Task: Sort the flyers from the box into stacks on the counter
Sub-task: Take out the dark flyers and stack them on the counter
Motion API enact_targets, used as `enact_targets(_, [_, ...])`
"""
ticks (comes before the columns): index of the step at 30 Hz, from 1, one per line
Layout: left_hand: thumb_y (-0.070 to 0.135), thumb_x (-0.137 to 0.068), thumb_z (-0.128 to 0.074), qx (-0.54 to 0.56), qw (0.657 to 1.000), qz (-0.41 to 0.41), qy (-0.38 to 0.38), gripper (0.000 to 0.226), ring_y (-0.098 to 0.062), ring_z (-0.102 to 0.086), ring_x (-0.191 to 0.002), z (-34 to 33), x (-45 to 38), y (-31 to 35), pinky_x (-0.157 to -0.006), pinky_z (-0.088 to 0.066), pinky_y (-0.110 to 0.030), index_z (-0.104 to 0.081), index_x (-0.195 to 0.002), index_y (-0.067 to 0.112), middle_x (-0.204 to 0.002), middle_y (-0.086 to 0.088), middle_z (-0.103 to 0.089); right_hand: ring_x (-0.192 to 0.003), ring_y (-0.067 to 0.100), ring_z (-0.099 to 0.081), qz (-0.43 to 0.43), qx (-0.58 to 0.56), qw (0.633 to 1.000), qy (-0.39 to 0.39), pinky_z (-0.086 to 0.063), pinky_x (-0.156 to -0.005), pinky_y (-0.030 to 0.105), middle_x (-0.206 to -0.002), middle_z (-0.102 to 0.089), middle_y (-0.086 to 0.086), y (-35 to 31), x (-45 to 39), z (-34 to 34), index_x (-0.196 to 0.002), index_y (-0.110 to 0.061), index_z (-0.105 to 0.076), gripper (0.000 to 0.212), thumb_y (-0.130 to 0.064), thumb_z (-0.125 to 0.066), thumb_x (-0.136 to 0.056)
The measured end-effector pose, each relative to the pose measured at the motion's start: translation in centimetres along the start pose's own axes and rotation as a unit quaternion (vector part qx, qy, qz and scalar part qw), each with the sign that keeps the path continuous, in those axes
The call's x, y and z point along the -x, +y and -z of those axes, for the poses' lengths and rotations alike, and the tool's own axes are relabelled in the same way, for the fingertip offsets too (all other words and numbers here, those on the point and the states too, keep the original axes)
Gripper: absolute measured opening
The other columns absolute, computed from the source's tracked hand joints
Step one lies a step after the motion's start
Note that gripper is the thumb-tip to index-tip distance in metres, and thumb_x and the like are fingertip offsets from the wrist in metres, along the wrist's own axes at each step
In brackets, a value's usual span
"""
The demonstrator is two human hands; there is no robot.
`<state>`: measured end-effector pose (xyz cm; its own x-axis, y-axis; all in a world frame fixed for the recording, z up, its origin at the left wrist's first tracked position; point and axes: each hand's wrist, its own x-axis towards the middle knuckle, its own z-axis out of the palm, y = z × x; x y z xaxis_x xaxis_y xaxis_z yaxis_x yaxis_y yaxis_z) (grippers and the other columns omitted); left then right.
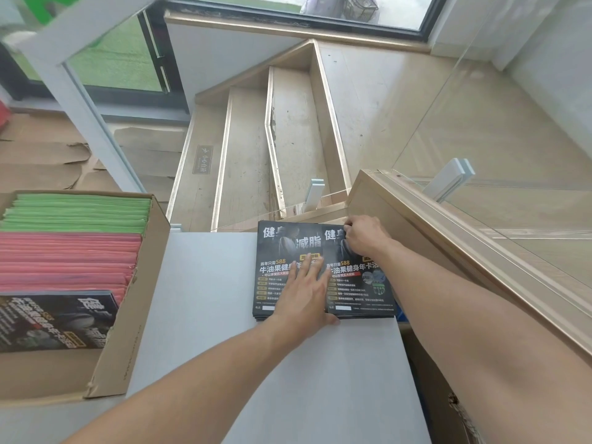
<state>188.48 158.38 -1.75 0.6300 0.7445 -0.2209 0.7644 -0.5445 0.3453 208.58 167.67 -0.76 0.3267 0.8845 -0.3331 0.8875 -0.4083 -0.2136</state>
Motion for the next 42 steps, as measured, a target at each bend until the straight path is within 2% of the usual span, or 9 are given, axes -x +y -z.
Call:
enact_targets(6, [0.064, -0.084, -0.068, -0.004, 0.999, -0.02, 0.042, 0.104, -0.025, 0.012, -0.156, -0.6, 0.4, -0.2, -0.127, 0.003, -0.045, -0.015, -0.16, 0.017, -0.17, -0.008, -0.002, -0.105, 0.03, -0.051, -0.001, -0.001, 1.0, -0.006, -0.049, -0.086, 0.044, -0.115, -0.065, 0.009, -0.3, 0.4, 0.3, -0.112, -0.017, -0.066, 0.03, -0.029, -0.041, -0.101])
enact_targets(10, [0.07, -0.084, -0.064, 0.014, 0.997, -0.045, 0.056, 0.108, -0.02, 0.02, -0.155, -0.7, 1.2, -0.3, -0.127, 0.003, -0.045, -0.007, -0.162, 0.021, -0.17, -0.004, 0.008, -0.121, 0.032, -0.049, 0.009, 0.038, 0.999, 0.005, -0.046, -0.098, 0.05, -0.132, -0.058, 0.011, -1.2, 1.5, 1.3, -0.133, -0.02, -0.058, 0.037, -0.031, -0.04, -0.103])
enact_targets(13, [0.066, -0.086, -0.065, 0.089, 0.986, -0.065, 0.123, 0.1, -0.011, 0.019, -0.154, 0.1, 3.3, -1.0, -0.128, -0.003, -0.042, -0.017, -0.161, 0.022, -0.171, 0.001, 0.001, -0.129, 0.027, -0.046, 0.061, 0.083, 0.993, 0.052, -0.043, -0.103, 0.047, -0.141, -0.053, 0.007, -3.4, 3.0, 2.6, -0.143, -0.024, -0.05, 0.04, -0.034, -0.042, -0.105])
enact_targets(19, [0.037, -0.091, -0.073, 0.258, 0.902, -0.023, 0.346, 0.059, -0.01, -0.023, -0.153, 4.0, 11.5, -4.7, -0.123, -0.029, -0.036, -0.053, -0.143, 0.017, -0.16, 0.006, -0.038, -0.134, 0.022, -0.045, 0.245, -0.04, 0.962, 0.115, -0.04, -0.108, 0.044, -0.143, -0.055, -0.001, -13.0, 8.2, 3.4, -0.141, -0.027, -0.055, 0.036, -0.03, -0.049, -0.105])
enact_targets(26, [0.018, -0.097, -0.063, 0.215, 0.802, 0.132, 0.541, 0.032, -0.014, -0.045, -0.14, 8.8, 22.6, -13.9, -0.116, -0.037, -0.036, -0.064, -0.128, 0.013, -0.141, 0.007, -0.056, -0.129, 0.021, -0.046, 0.441, -0.099, 0.889, 0.08, -0.038, -0.111, 0.041, -0.136, -0.062, -0.001, -26.3, 18.6, -2.4, -0.143, -0.024, -0.056, 0.04, -0.029, -0.053, -0.103])
enact_targets(30, [0.019, -0.097, -0.06, 0.126, 0.825, 0.272, 0.478, 0.046, -0.019, -0.031, -0.149, 8.8, 26.9, -20.3, -0.122, -0.028, -0.049, -0.053, -0.143, 0.017, -0.155, 0.002, -0.045, -0.139, 0.022, -0.038, 0.485, -0.017, 0.873, 0.059, -0.029, -0.117, 0.039, -0.151, -0.049, -0.002, -31.8, 22.8, -6.0, -0.157, -0.023, -0.035, 0.055, -0.033, -0.047, -0.104])
enact_targets(33, [0.034, -0.099, -0.059, 0.072, 0.872, 0.324, 0.36, 0.071, -0.019, -0.004, -0.157, 7.7, 29.0, -23.4, -0.128, -0.009, -0.046, -0.026, -0.16, 0.018, -0.169, -0.002, -0.017, -0.144, 0.025, -0.032, 0.47, 0.064, 0.878, 0.067, -0.022, -0.12, 0.04, -0.159, -0.038, 0.0, -33.5, 24.0, -7.8, -0.161, -0.018, -0.021, 0.063, -0.036, -0.043, -0.105])
enact_targets(36, [0.046, -0.099, -0.052, 0.011, 0.887, 0.336, 0.316, 0.083, -0.018, 0.011, -0.156, 5.9, 30.2, -23.7, -0.128, -0.005, -0.044, -0.008, -0.163, 0.016, -0.17, -0.004, 0.006, -0.149, 0.028, -0.026, 0.457, 0.134, 0.876, 0.07, -0.017, -0.124, 0.044, -0.163, -0.03, 0.005, -33.4, 24.6, -9.2, -0.162, -0.013, -0.012, 0.067, -0.036, -0.038, -0.105])
enact_targets(42, [0.058, -0.093, -0.032, -0.053, 0.887, 0.36, 0.285, 0.087, -0.025, 0.014, -0.156, 5.9, 29.3, -23.7, -0.127, -0.006, -0.052, 0.0, -0.162, 0.016, -0.169, -0.009, 0.007, -0.156, 0.033, -0.008, 0.444, 0.162, 0.877, 0.085, -0.008, -0.126, 0.053, -0.17, -0.008, 0.005, -33.0, 25.1, -10.4, -0.163, -0.015, 0.0, 0.071, -0.037, -0.036, -0.105])
